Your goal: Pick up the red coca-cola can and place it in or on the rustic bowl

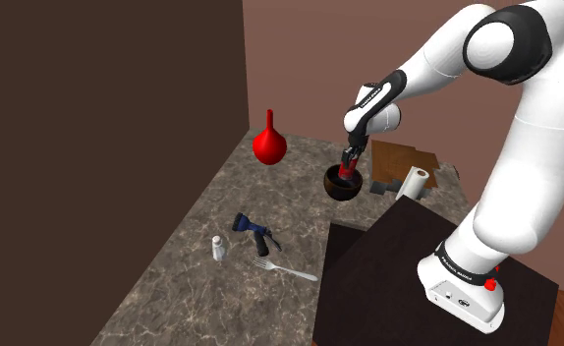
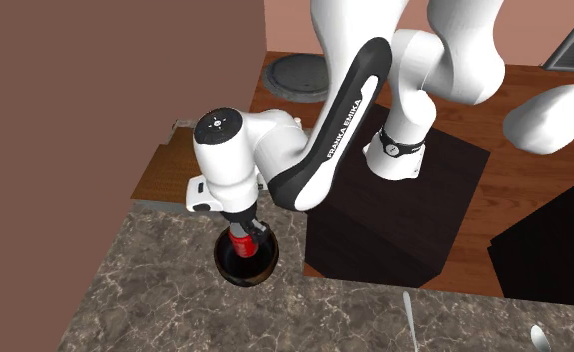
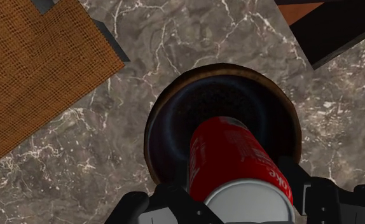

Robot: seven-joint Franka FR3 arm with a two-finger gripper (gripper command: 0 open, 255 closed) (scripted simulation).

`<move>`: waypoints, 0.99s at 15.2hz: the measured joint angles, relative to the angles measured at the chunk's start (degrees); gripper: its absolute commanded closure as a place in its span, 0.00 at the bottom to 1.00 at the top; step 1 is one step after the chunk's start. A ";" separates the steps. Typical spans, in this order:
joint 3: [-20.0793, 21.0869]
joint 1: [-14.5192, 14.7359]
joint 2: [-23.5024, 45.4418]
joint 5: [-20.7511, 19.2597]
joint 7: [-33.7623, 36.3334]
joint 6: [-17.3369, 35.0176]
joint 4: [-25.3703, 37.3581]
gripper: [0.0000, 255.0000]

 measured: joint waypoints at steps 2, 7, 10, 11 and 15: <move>0.06 -0.02 0.14 0.10 -0.06 0.17 -0.02 1.00; 0.07 -0.04 0.19 0.14 -0.10 0.24 -0.03 0.00; 0.07 -0.05 0.18 0.14 -0.10 0.25 -0.03 0.00; 0.07 -0.05 0.18 0.14 -0.10 0.25 -0.03 0.00; -1.05 0.85 -3.57 -2.27 1.74 -3.10 -0.14 0.00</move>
